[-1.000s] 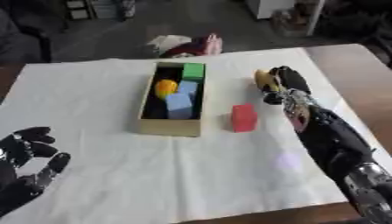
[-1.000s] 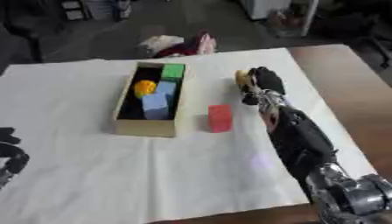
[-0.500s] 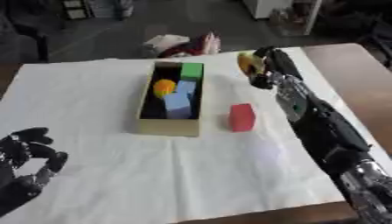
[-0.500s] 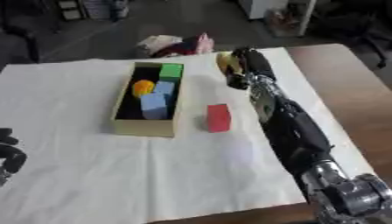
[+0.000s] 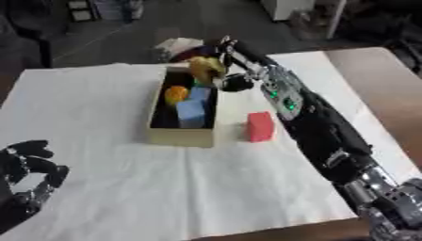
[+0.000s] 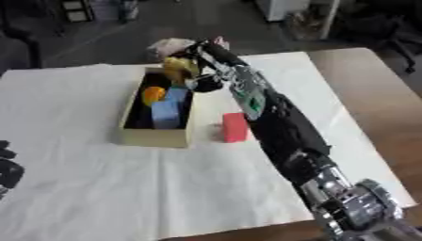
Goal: Pick up objects on the table and place them in the box.
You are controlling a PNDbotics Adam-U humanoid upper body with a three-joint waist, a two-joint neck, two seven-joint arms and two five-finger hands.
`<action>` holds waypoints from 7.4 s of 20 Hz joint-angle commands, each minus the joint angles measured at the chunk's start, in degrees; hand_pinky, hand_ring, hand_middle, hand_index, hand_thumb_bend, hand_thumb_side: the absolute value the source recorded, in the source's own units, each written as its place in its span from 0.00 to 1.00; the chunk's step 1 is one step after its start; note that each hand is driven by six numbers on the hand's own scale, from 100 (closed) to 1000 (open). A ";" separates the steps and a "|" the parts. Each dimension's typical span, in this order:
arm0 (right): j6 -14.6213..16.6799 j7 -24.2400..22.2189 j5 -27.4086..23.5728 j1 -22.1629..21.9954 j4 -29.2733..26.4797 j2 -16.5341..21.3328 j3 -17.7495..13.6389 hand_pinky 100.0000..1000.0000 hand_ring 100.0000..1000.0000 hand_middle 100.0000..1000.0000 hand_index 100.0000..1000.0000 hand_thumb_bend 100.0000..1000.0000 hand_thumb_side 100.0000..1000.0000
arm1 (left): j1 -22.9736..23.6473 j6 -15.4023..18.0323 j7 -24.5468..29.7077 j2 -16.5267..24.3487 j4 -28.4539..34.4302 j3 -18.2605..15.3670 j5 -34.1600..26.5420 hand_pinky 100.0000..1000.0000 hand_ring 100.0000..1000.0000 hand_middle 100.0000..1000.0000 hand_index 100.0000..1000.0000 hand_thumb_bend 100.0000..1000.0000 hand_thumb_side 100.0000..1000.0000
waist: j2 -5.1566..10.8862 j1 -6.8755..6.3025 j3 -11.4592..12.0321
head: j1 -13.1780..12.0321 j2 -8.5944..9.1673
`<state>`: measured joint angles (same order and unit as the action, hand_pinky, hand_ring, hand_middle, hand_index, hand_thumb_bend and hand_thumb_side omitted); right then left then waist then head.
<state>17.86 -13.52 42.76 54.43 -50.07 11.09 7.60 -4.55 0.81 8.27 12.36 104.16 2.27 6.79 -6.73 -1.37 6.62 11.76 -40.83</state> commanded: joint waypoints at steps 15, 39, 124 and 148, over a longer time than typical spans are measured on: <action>0.78 2.18 7.71 0.86 -4.17 0.15 -0.30 0.74 0.71 0.74 0.87 0.25 0.45 | -0.30 0.20 0.62 0.08 0.57 0.01 -0.23 0.61 0.53 0.54 0.73 0.52 0.35 | 0.84 0.54 -0.17 | 0.68 0.67; 6.93 -37.36 -21.80 -20.02 -31.91 25.08 6.39 0.91 0.96 0.95 0.99 0.24 0.23 | 0.66 -0.08 0.09 1.33 0.06 -1.20 1.05 0.62 0.53 0.54 0.73 0.51 0.37 | 1.51 2.89 -3.43 | -1.12 0.77; 2.03 5.02 30.35 1.17 -4.09 -7.18 1.87 0.82 0.81 0.80 0.91 0.31 0.38 | 0.82 -0.05 2.14 -0.51 -0.35 0.45 0.13 0.62 0.52 0.55 0.73 0.46 0.39 | 1.97 0.94 1.10 | 1.75 0.35; 2.02 24.16 8.13 -32.20 -26.83 -6.80 -5.50 0.75 0.66 0.63 0.87 0.00 0.40 | -1.05 -0.11 -1.79 -0.98 -0.89 -1.56 2.24 0.62 0.52 0.55 0.73 0.45 0.38 | -0.30 3.71 -4.87 | -10.03 -2.75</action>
<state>19.69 10.13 52.34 21.68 -74.62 4.45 1.91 -5.18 0.52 6.51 11.26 102.70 0.84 8.92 -7.73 2.46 1.74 2.03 -43.04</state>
